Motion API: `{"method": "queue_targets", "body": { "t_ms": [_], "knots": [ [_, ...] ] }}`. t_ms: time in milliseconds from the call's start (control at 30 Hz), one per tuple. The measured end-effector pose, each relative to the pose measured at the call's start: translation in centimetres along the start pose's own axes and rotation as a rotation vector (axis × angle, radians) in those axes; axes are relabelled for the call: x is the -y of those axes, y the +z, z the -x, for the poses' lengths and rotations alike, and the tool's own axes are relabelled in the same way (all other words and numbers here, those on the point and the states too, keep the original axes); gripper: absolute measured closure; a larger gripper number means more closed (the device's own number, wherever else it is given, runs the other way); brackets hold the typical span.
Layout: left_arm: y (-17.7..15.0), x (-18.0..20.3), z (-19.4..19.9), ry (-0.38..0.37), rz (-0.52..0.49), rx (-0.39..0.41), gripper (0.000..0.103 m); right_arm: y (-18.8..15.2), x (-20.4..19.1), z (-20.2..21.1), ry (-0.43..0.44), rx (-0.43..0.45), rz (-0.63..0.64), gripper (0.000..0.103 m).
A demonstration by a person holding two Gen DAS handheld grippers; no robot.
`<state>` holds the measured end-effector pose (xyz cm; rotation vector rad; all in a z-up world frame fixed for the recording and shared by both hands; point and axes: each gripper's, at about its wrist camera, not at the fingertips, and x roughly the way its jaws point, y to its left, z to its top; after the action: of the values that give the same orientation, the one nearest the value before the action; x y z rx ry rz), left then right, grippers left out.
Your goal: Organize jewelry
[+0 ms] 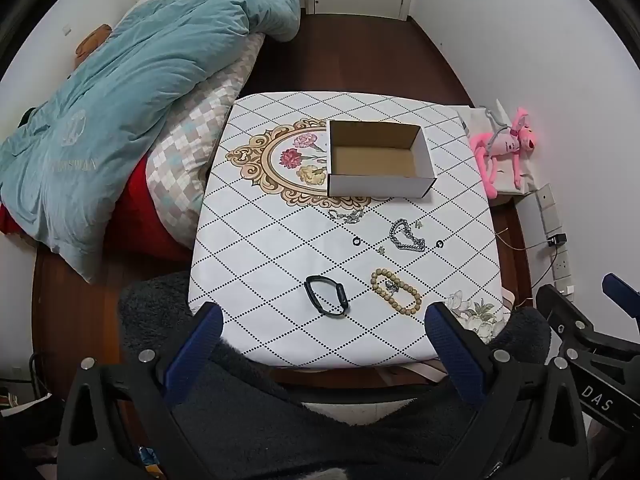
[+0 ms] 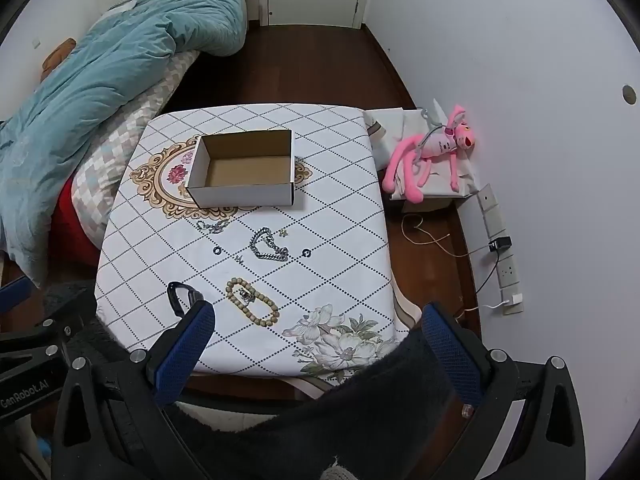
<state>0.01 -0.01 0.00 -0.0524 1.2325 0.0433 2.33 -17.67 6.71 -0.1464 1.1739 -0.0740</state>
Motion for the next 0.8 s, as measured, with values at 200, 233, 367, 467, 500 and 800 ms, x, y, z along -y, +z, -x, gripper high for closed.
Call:
{"method": "queue_targets", "body": {
  "t_ms": [200, 233, 367, 467, 500, 800],
  "knots": [
    [0.01, 0.05, 0.1, -0.006, -0.002, 0.002, 0.0, 0.05, 0.16, 0.12, 0.0, -0.002, 0.0, 0.0],
    [0.0, 0.05, 0.13, -0.007, -0.003, 0.003, 0.0, 0.05, 0.14, 0.14, 0.0, -0.002, 0.0, 0.0],
    [0.08, -0.28, 0.3, -0.006, -0.005, 0.001, 0.0, 0.06, 0.25, 0.25, 0.004, -0.004, -0.002, 0.0],
    [0.16, -0.19, 0.39, -0.005, -0.005, 0.002, 0.0, 0.07, 0.36, 0.25, 0.008, -0.003, -0.004, 0.0],
    [0.14, -0.18, 0.39, -0.004, -0.004, 0.004, 0.0, 0.08, 0.33, 0.25, 0.007, -0.004, -0.003, 0.0],
    [0.15, 0.54, 0.57, 0.002, -0.01, 0.005, 0.0, 0.06, 0.37, 0.39, 0.008, 0.0, -0.004, 0.0]
  ]
}}
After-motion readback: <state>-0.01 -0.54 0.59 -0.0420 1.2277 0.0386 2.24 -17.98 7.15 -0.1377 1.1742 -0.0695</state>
